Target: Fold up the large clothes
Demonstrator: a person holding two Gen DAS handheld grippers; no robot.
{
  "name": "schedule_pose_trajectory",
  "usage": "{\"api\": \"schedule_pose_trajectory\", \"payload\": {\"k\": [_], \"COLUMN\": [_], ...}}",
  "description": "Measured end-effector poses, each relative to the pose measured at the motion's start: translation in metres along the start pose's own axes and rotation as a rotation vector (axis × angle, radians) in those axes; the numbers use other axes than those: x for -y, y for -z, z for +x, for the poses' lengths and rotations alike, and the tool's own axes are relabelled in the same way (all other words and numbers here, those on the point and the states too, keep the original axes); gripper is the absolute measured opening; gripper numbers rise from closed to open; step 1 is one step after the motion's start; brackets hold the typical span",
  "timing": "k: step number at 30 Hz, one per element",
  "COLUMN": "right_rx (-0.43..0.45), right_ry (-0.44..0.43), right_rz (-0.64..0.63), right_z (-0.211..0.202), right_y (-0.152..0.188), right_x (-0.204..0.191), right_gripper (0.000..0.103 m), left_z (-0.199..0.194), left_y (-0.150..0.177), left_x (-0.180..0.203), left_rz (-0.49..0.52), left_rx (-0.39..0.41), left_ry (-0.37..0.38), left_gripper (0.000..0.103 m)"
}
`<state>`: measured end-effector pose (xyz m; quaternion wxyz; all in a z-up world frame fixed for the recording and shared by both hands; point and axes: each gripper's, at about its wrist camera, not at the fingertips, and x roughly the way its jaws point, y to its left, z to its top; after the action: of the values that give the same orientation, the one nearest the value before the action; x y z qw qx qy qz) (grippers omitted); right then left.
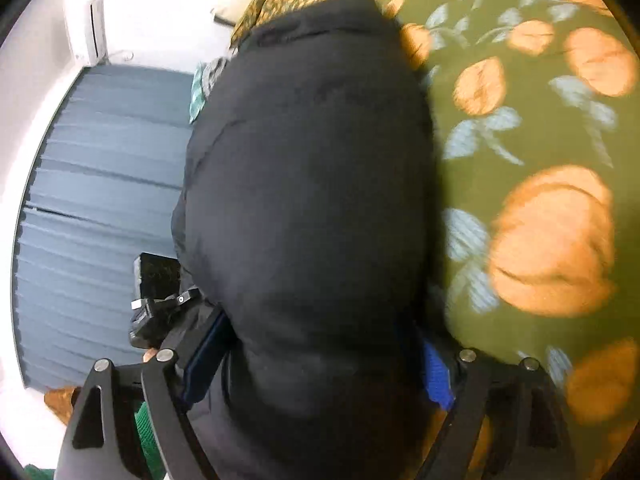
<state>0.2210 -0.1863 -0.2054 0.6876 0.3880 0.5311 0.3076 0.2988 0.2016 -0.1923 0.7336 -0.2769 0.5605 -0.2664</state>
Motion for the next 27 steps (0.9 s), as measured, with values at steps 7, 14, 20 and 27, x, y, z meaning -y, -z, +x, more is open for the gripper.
{"api": "schedule_pose_trajectory", "payload": {"k": [7, 14, 20, 27], "right_rx": [0.054, 0.136, 0.194, 0.23], "right_ry": [0.054, -0.011, -0.042, -0.017], "right_rz": [-0.327, -0.508, -0.563, -0.532], "right_z": [-0.026, -0.061, -0.079, -0.065], "right_y": [0.014, -0.005, -0.066, -0.141], "right_x": [-0.083, -0.147, -0.161, -0.132], "right_gripper": [0.067, 0.066, 0.066, 0.066], "left_z": [-0.046, -0.096, -0.093, -0.03], "left_y": [0.021, 0.002, -0.055, -0.127], "left_x": [0.028, 0.077, 0.106, 0.112], "left_rz": [0.048, 0.144, 0.196, 0.183], "left_rx": [0.087, 0.191, 0.24, 0.205], "left_ry": [0.022, 0.034, 0.024, -0.01], "left_gripper": [0.058, 0.058, 0.058, 0.058]}}
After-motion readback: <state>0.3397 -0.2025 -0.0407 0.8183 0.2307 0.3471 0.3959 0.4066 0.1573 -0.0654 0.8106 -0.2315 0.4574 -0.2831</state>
